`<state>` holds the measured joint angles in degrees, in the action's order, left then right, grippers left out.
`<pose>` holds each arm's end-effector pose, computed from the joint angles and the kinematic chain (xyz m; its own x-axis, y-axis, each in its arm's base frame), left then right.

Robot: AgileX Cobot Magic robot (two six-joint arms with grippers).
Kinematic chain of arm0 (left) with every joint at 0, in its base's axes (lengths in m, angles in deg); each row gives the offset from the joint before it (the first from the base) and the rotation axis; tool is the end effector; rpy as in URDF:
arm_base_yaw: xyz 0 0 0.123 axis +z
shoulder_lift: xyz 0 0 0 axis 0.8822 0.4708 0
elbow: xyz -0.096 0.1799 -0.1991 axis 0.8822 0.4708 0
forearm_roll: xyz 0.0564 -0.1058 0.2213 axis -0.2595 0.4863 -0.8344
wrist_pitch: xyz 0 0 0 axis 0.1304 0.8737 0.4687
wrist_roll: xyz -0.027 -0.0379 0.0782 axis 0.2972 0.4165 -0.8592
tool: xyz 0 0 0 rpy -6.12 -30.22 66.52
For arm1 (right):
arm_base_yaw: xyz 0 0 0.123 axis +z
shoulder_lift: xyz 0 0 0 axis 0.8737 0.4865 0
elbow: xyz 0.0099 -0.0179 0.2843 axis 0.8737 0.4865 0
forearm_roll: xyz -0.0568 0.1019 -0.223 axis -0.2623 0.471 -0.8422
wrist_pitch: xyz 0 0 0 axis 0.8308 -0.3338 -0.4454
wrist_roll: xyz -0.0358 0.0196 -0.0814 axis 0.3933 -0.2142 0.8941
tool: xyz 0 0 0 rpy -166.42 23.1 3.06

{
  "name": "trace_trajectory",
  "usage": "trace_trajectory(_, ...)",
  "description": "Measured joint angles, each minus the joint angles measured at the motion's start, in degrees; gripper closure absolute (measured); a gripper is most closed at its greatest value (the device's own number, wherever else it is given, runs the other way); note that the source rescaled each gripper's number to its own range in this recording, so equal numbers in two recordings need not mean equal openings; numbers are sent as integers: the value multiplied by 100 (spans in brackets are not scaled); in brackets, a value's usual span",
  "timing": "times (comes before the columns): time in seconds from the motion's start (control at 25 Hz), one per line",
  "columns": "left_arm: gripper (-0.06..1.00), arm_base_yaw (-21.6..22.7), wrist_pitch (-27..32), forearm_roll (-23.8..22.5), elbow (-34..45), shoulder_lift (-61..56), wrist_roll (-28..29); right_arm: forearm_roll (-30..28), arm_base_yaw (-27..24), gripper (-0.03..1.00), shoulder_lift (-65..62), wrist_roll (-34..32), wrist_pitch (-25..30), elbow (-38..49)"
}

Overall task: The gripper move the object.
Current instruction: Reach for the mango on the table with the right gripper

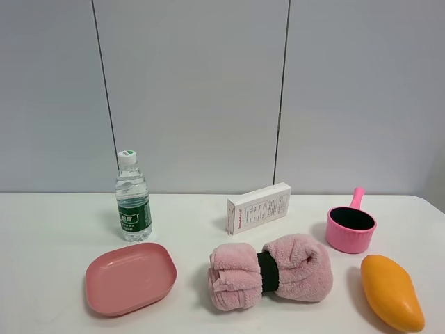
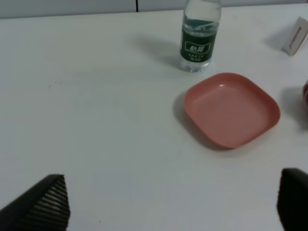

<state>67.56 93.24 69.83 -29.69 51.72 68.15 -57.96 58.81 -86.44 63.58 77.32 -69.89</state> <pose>-0.0061 -0.0167 0.2811 -0.4264 0.0065 -0.9045 0.0814 0.9962 -0.0312 -0.0050 -0.0031 0.2774 -0.4465 0.0589 -0.8928 0.0859 0.9960 0.0227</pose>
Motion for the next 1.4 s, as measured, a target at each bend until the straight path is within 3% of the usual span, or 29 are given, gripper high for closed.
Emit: trace_trajectory(1.4,-6,0,0,0,0,0,0,0,0,-3,0,0,0,0)
